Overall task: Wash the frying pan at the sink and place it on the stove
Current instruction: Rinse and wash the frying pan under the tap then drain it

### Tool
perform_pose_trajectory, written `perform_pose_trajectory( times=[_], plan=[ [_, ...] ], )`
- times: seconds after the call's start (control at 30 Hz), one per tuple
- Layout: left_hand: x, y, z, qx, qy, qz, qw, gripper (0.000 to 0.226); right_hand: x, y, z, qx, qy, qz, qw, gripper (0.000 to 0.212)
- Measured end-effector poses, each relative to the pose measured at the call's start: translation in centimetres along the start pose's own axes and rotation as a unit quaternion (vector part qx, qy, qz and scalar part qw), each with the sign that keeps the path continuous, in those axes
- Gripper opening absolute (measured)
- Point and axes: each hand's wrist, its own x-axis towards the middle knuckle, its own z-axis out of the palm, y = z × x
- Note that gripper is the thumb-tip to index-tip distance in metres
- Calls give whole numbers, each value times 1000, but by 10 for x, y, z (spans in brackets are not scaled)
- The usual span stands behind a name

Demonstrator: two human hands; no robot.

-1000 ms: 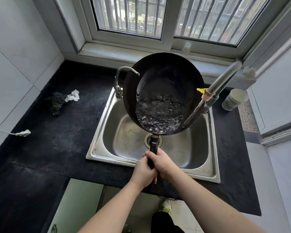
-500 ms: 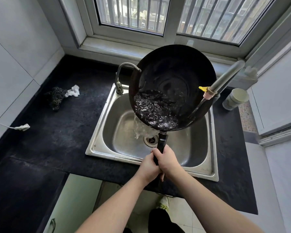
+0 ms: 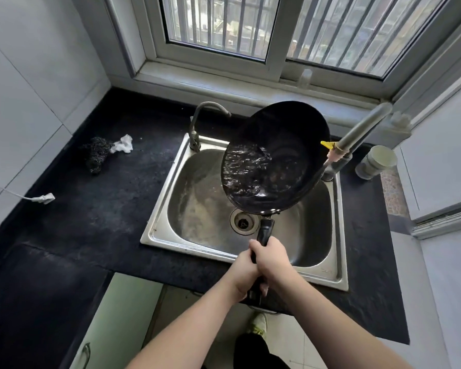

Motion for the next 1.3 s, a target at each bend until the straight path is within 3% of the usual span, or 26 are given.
perform_pose_trajectory(
  times=[0.37, 0.6, 0.83, 1.1, 1.3],
  plan=[
    [-19, 4, -8, 56, -5, 44, 997, 9, -16, 3, 5, 55, -35, -11, 998, 24],
    [-26, 3, -21, 160, 51, 85, 982, 12, -19, 6, 15, 151, -102, -32, 983, 11],
    [-14, 1, -29, 236, 112, 110, 959, 16, -7, -2, 17, 191, -145, -61, 969, 14],
    [-3, -2, -37, 305, 174, 99, 931, 14, 9, -9, 21, 222, -221, -22, 950, 10],
    [4, 0, -46, 327, 206, 100, 917, 18, 21, -20, 31, 231, -222, 0, 947, 17]
  ],
)
